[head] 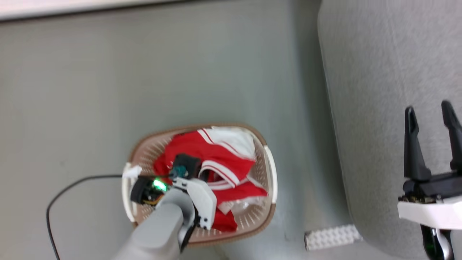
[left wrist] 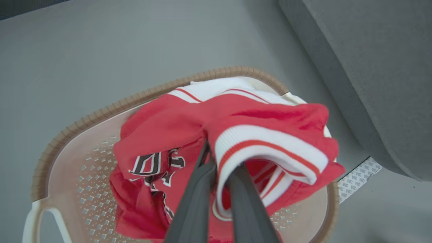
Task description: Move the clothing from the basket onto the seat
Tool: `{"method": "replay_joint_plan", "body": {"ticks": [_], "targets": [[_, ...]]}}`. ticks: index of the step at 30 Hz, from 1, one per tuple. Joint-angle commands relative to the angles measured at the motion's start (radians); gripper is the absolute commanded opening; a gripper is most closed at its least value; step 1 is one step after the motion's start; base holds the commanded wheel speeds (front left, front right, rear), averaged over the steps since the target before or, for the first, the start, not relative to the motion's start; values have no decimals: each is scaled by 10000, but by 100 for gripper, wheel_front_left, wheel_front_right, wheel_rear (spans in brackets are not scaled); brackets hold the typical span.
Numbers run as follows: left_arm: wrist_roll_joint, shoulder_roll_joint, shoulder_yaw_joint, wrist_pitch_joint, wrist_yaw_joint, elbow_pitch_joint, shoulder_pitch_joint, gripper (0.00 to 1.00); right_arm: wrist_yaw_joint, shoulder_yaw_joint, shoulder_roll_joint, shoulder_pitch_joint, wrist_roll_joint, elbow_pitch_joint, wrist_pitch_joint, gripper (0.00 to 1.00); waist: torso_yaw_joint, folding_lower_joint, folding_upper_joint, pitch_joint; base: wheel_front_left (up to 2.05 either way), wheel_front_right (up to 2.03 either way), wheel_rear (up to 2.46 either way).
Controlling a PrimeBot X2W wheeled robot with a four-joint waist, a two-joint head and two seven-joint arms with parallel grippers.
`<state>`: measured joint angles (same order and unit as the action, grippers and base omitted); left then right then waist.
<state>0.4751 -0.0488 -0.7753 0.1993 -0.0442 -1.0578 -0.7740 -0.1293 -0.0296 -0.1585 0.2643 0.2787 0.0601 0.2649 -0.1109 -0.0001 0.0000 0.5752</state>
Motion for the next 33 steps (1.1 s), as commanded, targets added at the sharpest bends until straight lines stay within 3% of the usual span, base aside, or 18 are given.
{"method": "replay_joint_plan", "body": {"ticks": [1,9,19,33], "targets": [[233,-33,-32,109,-35,152,237,0,-24,62,-33,-237,-114,-89,-7,100,373,1,0,-999,0,0,0],[740,-33,-325,475,-152,765,1087,0,-24,74,22,-1152,-270,-418,-8,100,617,1,0,-2614,0,0,0],[974,-267,103,669,-351,1531,1981,0,-24,67,123,-1941,-468,-805,-8,100,643,1,0,-4117,0,0,0],[846,-1334,1165,662,-1068,4156,3964,0,-22,244,189,-2783,-698,-1611,-8,100,396,1,0,-5591,0,0,0]]}}
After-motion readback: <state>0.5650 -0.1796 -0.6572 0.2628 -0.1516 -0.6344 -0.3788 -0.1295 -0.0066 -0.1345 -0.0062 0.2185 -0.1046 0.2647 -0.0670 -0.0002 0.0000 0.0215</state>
